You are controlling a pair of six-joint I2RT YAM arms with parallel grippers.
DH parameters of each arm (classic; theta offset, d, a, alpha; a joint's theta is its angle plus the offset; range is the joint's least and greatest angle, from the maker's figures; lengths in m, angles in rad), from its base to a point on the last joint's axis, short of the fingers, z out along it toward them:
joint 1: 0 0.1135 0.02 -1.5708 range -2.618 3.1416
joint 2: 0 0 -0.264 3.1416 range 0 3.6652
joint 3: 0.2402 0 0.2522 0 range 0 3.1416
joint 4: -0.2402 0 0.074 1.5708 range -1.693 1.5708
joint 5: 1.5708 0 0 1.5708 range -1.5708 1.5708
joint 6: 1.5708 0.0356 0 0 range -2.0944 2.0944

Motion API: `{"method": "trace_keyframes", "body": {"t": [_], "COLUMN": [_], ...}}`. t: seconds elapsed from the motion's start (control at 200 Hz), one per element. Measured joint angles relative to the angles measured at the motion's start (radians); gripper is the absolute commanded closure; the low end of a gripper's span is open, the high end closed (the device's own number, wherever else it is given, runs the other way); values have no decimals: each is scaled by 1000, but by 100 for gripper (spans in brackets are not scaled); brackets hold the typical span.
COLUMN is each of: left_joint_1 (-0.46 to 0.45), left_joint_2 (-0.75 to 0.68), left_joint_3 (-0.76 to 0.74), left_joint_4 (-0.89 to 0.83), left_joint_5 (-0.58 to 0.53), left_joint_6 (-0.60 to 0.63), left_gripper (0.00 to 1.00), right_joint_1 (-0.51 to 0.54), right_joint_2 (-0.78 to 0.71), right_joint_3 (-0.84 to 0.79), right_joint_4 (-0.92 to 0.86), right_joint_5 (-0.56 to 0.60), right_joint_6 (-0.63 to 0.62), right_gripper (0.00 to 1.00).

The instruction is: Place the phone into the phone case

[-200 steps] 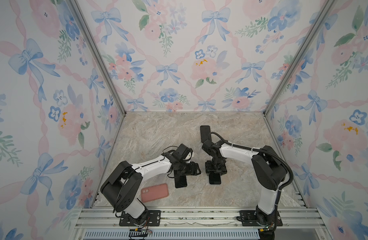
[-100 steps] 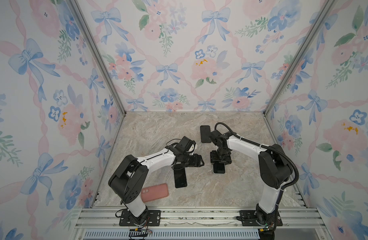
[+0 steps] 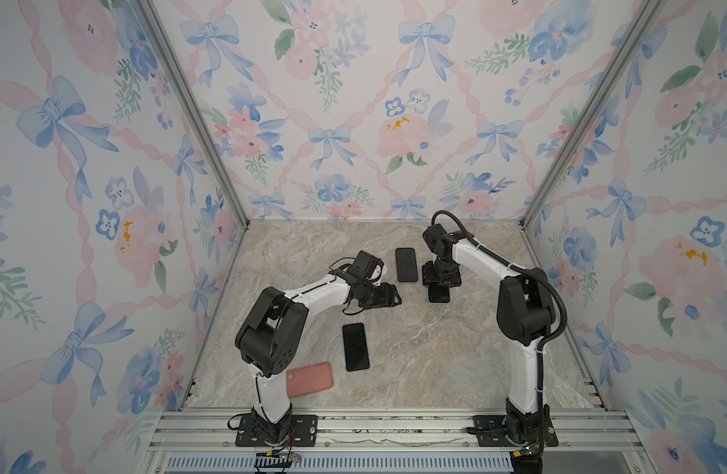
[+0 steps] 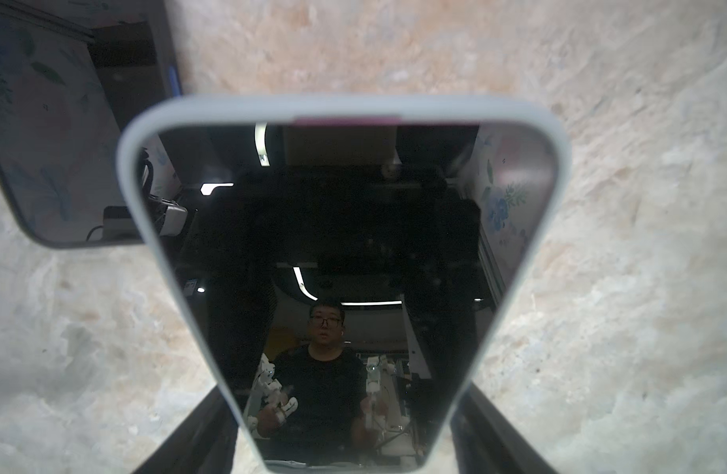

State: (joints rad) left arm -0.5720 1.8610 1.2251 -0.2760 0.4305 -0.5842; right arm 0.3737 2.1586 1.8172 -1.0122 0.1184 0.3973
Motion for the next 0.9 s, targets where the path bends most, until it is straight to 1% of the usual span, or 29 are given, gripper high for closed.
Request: {"method": "trace_keyframes", "body": {"t": [0.27, 0.51, 0.635, 0.9], "left_joint_1": [17, 23, 23, 23], "left_joint_2": [65, 87, 99, 100], "left_joint_3": [46, 69, 74, 74], "left_joint_4": [1, 1, 1, 1], "left_joint_5": [30, 38, 42, 42], "left_joint_6": [-3, -15, -18, -19], "left_gripper": [27, 27, 27, 28], "right_joint_1": [-65, -79, -82, -97], "right_joint_2": [200, 334, 360, 387], "right_joint_3": [280, 494, 544, 579], "right_joint_4": [-56, -116, -127, -129], "right_joint_5": [-13, -46, -47, -63], "right_joint_6": [-59, -93, -107, -110], "right_gripper": [36, 37, 38, 37]}}
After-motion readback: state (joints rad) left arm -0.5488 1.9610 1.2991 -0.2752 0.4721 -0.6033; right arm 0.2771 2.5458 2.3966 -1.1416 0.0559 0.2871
